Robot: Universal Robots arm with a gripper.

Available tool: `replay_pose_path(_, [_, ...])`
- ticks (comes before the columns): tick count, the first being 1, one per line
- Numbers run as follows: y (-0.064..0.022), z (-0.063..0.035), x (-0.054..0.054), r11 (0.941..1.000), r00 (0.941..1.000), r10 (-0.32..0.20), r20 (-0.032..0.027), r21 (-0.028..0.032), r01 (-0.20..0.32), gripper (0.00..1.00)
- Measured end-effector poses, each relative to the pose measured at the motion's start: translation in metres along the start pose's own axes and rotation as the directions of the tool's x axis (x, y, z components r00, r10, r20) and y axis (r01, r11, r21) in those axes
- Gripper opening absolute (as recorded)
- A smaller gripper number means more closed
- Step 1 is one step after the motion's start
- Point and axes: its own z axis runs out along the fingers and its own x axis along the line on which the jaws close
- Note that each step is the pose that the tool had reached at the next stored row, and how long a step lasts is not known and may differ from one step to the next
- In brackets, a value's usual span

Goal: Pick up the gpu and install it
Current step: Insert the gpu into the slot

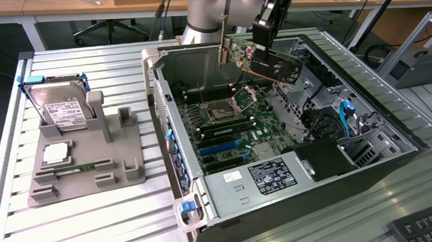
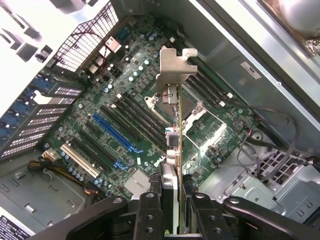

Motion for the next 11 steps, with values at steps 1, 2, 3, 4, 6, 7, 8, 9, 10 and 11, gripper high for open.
replay_pose_path(1, [0.0000, 0.0000, 0.0000, 1.0000, 1.0000, -0.001, 0.0000, 0.0000, 0.001, 0.27])
replay_pose_path(2, [0.0000, 0.0000, 0.0000, 1.0000, 1.0000, -0.003, 0.0000, 0.0000, 0.003, 0.27])
replay_pose_path(3, [0.0000, 0.0000, 0.0000, 1.0000, 1.0000, -0.004, 0.0001, -0.0001, 0.004, 0.27])
replay_pose_path(4, [0.0000, 0.0000, 0.0000, 1.0000, 1.0000, -0.005, 0.0001, -0.0001, 0.005, 0.27])
replay_pose_path(6, [0.0000, 0.0000, 0.0000, 1.0000, 1.0000, -0.007, 0.0001, -0.0001, 0.007, 0.27])
replay_pose_path(7, [0.0000, 0.0000, 0.0000, 1.0000, 1.0000, -0.008, 0.0002, -0.0001, 0.008, 0.27])
replay_pose_path(8, [0.0000, 0.0000, 0.0000, 1.0000, 1.0000, -0.009, 0.0003, -0.0001, 0.009, 0.27])
replay_pose_path(9, [0.0000, 0.0000, 0.0000, 1.0000, 1.0000, -0.010, 0.0002, -0.0002, 0.010, 0.27])
replay_pose_path(10, [0.0000, 0.0000, 0.0000, 0.9999, 0.9999, -0.011, 0.0003, -0.0002, 0.011, 0.27])
replay_pose_path(11, [0.0000, 0.0000, 0.0000, 0.9999, 0.9999, -0.012, 0.0003, -0.0002, 0.012, 0.27])
